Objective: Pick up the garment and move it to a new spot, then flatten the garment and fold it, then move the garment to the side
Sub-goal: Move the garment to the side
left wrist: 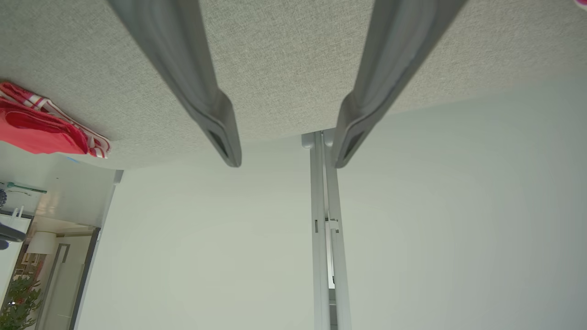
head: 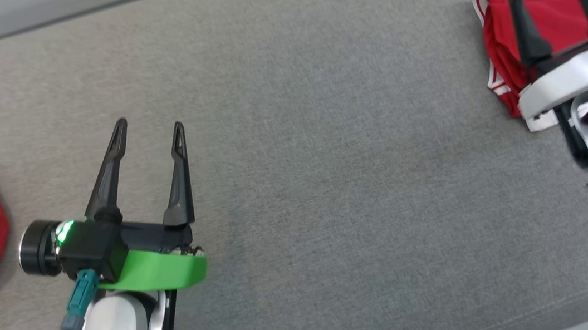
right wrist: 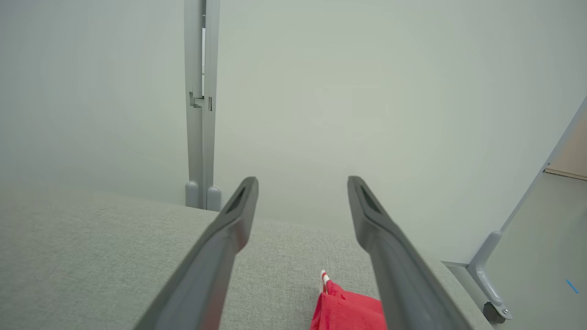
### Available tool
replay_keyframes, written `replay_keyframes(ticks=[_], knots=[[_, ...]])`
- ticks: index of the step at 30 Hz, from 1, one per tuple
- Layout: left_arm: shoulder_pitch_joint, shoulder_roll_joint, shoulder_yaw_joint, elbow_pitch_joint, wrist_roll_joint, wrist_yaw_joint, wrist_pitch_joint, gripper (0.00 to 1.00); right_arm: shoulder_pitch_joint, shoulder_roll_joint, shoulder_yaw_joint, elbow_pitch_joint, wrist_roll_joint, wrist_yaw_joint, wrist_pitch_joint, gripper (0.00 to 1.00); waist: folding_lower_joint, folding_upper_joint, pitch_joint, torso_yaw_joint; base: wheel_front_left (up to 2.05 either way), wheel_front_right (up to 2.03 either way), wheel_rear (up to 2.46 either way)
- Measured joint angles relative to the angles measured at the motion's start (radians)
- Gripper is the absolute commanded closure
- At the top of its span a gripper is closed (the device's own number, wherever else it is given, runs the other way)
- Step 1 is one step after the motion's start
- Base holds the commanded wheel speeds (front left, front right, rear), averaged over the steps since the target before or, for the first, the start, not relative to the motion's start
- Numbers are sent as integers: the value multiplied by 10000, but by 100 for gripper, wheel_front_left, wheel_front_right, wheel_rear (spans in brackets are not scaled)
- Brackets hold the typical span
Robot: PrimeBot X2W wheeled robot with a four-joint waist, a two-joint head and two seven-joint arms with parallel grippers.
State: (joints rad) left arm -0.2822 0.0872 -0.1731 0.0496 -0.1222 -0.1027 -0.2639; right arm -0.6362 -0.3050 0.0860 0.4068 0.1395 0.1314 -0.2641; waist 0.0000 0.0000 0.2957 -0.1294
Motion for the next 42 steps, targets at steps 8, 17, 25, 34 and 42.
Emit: replay_keyframes(ticks=[8,17,25,34,42], knots=[[1121,-286,583,56,-198,61,-2,0,2140,1252,-238,-1313,685,-2,0,0,0,0,-1099,700,0,0,0],[1970,-366,671,414,-694,146,-2,0,4353,2376,-775,-2416,779,-2,0,0,0,0,-1799,1379,0,0,0],[2127,-366,596,410,-851,238,-2,0,5170,2541,-345,-2757,779,-4,0,0,0,0,-1980,1510,0,0,0],[2154,-368,533,391,-838,382,-2,0,5239,2550,-188,-2838,892,-4,0,0,0,0,-1939,1464,0,0,0],[2159,-368,493,460,-869,387,-2,0,5238,2550,-199,-2800,890,-4,0,0,0,0,-1953,1421,0,0,0]])
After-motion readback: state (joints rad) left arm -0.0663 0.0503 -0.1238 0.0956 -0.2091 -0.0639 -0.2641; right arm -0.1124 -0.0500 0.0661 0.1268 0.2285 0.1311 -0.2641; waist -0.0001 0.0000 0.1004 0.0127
